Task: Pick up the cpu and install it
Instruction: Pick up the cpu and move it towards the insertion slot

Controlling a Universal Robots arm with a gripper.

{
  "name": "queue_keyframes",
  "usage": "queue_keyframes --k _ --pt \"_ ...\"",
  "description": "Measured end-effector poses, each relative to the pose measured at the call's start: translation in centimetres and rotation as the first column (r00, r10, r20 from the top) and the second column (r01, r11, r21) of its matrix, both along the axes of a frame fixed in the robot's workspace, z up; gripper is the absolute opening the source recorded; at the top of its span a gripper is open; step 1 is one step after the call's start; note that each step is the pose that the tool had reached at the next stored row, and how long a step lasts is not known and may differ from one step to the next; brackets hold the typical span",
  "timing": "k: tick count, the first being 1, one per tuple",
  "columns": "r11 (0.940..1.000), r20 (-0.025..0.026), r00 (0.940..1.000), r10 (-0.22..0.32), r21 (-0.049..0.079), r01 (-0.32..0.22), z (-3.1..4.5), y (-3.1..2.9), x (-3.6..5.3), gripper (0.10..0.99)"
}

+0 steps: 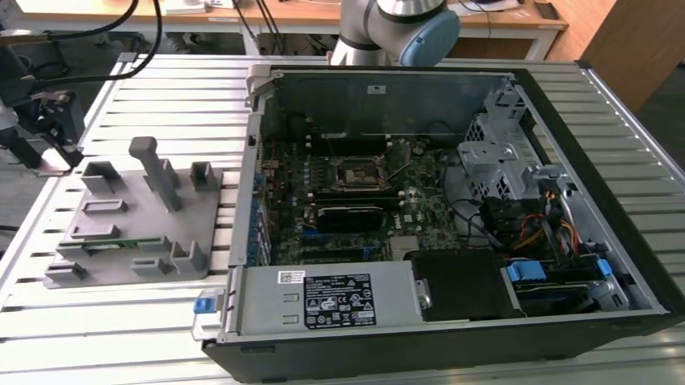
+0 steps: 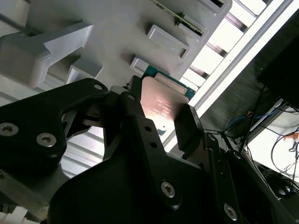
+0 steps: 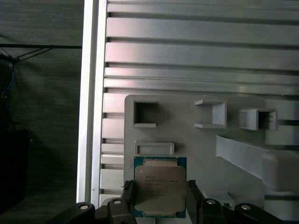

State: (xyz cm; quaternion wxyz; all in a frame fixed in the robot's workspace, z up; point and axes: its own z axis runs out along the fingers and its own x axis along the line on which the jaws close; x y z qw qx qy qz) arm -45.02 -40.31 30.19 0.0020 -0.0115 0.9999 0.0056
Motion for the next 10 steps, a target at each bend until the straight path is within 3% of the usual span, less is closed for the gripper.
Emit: queue_keyframes --k 10 --pt "1.0 0.0001 1.0 0.0 0.0 0.0 0.88 0.19 0.0 0.525"
